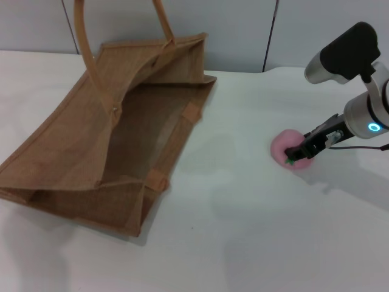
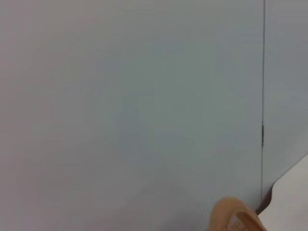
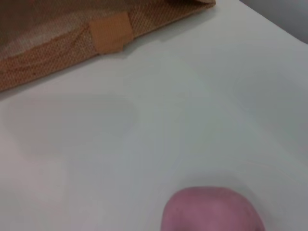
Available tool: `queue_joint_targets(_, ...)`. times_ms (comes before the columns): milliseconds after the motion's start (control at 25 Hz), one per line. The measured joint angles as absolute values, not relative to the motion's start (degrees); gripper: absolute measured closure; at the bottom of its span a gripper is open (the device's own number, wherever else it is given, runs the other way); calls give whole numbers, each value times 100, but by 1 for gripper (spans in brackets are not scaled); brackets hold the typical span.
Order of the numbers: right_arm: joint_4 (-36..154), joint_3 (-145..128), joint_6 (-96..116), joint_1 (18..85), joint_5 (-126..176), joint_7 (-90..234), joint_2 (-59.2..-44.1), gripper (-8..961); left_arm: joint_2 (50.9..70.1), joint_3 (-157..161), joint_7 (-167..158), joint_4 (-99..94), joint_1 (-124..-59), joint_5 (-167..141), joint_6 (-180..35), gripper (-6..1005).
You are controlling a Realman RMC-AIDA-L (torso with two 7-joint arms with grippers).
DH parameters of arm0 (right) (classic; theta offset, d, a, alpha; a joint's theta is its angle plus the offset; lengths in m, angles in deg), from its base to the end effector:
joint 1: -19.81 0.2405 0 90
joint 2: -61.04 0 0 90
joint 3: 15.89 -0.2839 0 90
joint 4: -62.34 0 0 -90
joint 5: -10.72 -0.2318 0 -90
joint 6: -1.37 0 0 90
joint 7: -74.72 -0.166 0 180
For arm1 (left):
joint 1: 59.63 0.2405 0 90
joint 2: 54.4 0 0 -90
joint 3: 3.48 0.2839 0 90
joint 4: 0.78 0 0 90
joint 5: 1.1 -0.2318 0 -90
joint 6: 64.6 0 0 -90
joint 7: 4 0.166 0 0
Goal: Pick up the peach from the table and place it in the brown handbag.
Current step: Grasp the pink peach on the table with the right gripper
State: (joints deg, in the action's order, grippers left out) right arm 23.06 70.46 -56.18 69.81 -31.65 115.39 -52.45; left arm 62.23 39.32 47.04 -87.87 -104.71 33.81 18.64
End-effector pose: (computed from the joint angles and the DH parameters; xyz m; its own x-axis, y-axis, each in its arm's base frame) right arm 0.2316 0.4764 -0.0770 0.7788 -0.6106 0.1433 -0.4736 -0.7223 -0.5040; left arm -0.1424 0.4758 0.1499 0.8977 0.3431 0.2765 0.4332 -0.5723 -0.6963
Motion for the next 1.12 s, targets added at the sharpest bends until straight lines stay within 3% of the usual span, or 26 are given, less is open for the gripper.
queue_joint_targets(600,2040,7043,-5624,6976,-3141,11527,-5270,435,6223,3932,4711,-8799,-10412,3362,1829,878)
queue_joint_targets(1120,1629,7030,-5632,6957,-3197,11521,-5294,551,6223,3933,4724,-8811,-10384,3361,1807,878)
